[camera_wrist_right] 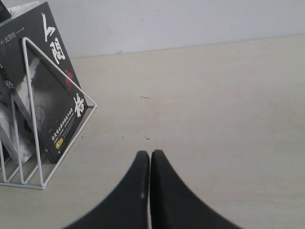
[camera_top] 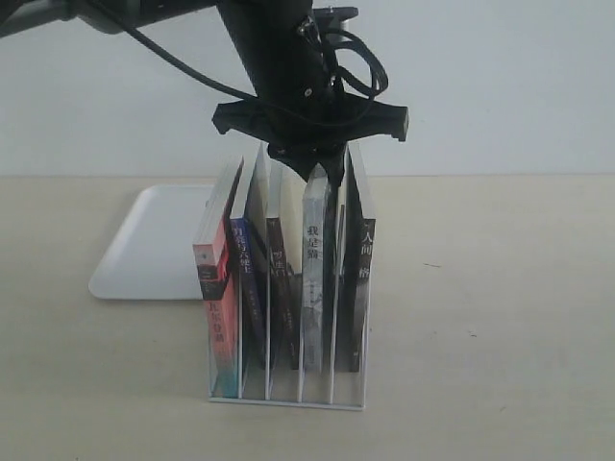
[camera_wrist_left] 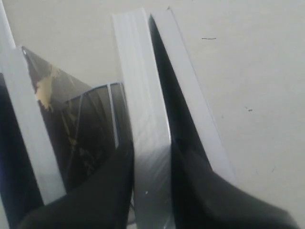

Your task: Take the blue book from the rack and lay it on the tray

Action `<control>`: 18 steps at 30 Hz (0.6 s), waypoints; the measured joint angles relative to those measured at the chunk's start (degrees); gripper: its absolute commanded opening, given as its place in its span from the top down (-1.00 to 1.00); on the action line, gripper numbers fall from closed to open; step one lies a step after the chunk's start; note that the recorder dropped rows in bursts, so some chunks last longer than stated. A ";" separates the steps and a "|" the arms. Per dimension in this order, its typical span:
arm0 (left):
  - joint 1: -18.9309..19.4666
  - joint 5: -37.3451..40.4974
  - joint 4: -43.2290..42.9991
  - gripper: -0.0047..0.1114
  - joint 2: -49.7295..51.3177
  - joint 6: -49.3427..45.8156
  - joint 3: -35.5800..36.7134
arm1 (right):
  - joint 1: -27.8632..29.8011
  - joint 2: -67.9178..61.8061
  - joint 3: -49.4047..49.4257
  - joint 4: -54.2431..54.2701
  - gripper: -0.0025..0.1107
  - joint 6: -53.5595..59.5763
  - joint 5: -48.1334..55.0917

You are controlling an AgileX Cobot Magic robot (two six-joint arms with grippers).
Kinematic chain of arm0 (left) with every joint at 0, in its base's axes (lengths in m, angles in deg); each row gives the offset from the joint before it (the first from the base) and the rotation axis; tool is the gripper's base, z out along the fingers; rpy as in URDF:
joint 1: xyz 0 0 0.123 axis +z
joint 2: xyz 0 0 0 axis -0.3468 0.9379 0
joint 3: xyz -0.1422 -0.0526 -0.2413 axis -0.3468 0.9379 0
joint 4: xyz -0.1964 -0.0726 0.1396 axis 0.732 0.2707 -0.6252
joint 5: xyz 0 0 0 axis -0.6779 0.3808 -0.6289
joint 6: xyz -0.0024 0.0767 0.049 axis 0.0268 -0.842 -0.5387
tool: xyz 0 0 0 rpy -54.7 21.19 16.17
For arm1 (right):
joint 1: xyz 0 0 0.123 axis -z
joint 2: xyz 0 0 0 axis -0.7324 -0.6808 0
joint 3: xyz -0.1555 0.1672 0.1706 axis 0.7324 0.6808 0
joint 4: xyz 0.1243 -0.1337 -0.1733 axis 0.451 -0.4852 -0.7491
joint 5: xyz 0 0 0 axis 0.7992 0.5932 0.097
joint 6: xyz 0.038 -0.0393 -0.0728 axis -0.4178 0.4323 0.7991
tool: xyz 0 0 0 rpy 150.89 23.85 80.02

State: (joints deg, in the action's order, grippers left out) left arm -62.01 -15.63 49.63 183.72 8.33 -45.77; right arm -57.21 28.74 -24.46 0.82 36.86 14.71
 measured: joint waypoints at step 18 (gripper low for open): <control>0.00 2.23 -1.30 0.18 -4.89 -4.31 0.00 | 0.00 0.00 0.00 0.00 0.96 0.00 0.00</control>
State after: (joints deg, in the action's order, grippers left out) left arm -62.01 -13.40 48.33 178.83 4.03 -45.77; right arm -57.21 28.74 -24.46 0.82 36.86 14.71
